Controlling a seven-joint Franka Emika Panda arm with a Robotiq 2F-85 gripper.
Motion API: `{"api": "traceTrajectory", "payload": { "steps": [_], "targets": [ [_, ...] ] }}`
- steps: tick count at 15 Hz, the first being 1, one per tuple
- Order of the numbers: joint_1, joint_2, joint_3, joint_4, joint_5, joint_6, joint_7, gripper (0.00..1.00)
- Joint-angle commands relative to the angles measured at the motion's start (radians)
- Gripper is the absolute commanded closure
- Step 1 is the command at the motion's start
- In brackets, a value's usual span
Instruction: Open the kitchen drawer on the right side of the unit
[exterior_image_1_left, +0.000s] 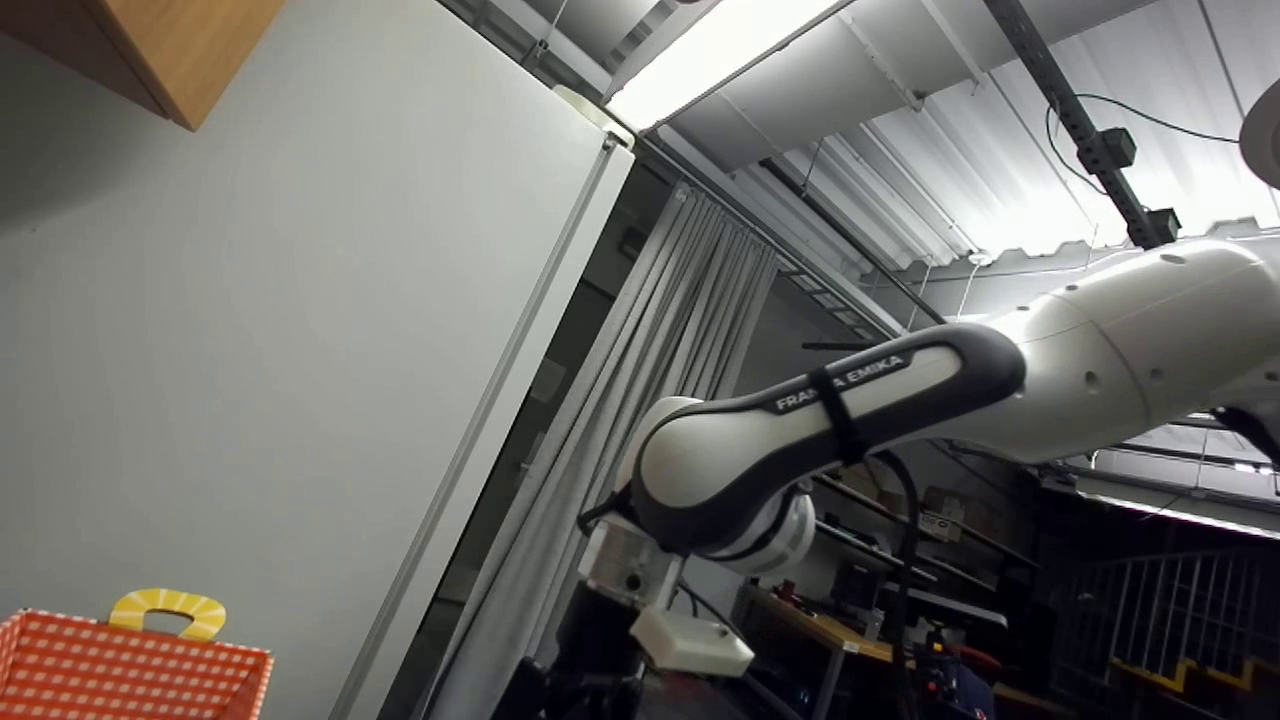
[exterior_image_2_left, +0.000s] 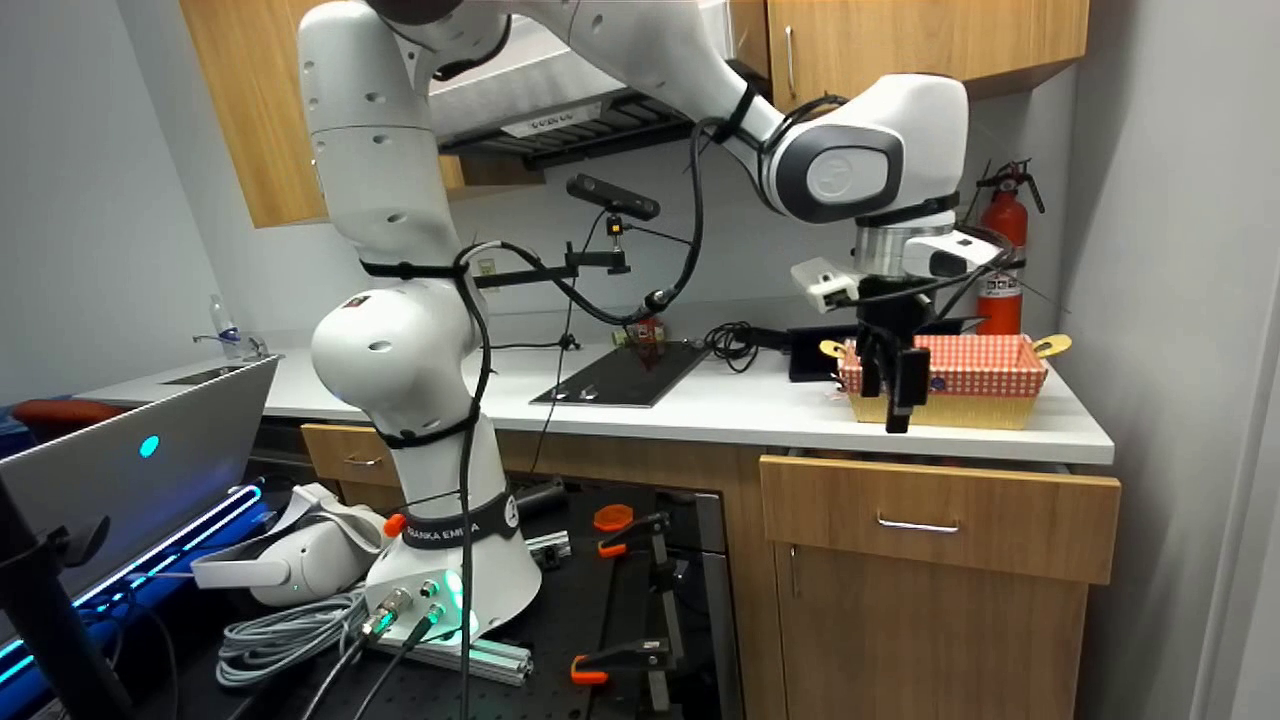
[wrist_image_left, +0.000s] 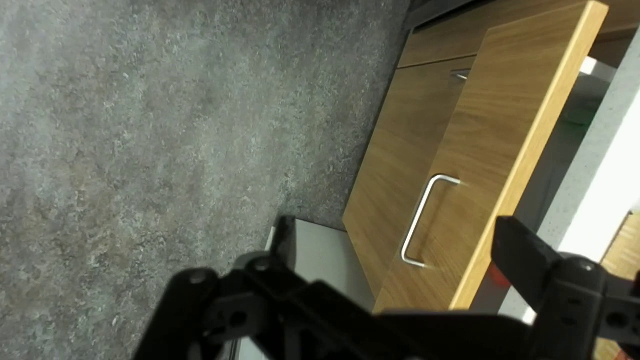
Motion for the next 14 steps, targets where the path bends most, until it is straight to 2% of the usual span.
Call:
{"api": "traceTrajectory", "payload": {
  "steps": [1,6,14],
  "targets": [
    [-0.007,0.114,0.006,0.088,0.043,0.078,-0.079,0.0],
    [-0.02,0.24,0.03,0.173,0.104,0.168,-0.149,0.0],
    [-0.047,0.396,0.072,0.288,0.164,0.22,-0.16,0.0]
  ]
}}
